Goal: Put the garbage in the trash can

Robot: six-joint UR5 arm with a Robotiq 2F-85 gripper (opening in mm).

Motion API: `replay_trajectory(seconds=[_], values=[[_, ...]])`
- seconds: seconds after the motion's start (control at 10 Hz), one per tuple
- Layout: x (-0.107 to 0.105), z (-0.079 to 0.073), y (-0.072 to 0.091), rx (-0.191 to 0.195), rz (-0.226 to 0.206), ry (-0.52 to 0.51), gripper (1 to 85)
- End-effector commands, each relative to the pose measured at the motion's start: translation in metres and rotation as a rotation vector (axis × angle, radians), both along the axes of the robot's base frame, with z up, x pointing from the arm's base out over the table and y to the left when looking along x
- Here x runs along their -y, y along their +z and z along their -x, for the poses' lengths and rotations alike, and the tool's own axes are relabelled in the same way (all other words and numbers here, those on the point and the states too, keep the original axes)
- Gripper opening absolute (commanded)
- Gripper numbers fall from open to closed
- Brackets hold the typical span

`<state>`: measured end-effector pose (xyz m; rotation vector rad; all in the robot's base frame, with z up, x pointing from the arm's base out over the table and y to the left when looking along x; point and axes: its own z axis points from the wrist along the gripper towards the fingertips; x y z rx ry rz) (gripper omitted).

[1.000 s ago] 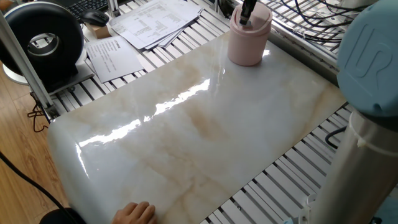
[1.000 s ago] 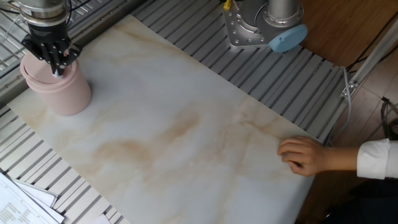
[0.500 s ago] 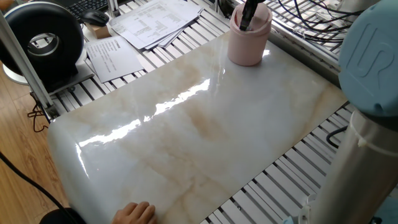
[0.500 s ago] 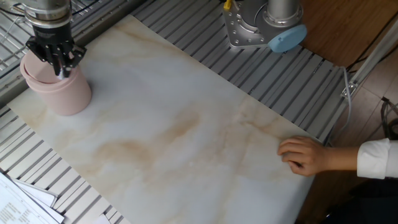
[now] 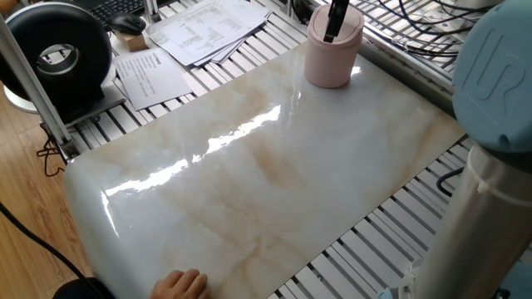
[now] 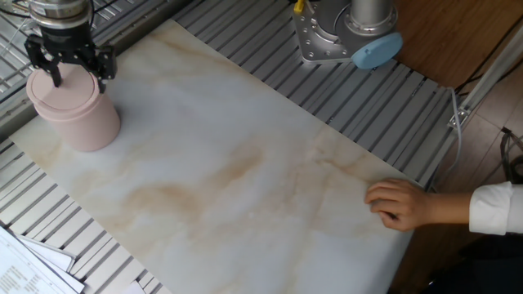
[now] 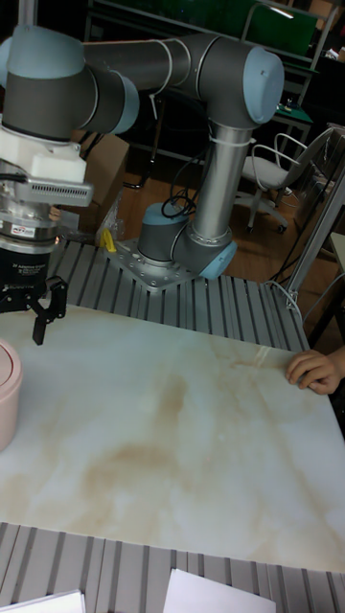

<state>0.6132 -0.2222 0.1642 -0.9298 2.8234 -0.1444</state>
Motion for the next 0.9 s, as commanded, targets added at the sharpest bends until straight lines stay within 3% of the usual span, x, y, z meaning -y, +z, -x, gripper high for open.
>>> replay_trajectory(seconds=[0.0,0.2,0.4,0.6,0.7,0.8], values=[[0.0,0.001,0.016,-0.005,-0.014,0.006,84.0],[-0.009,0.002,0.018,-0.014,-0.036,0.012,84.0],[-0.047,0.009,0.024,-0.034,-0.133,-0.057,83.0],[-0.083,0.007,0.025,-0.035,-0.136,-0.107,81.0],[-0.104,0.005,0.025,-0.03,-0.136,-0.152,70.0],[-0.123,0.004,0.027,-0.03,-0.143,-0.217,44.7]])
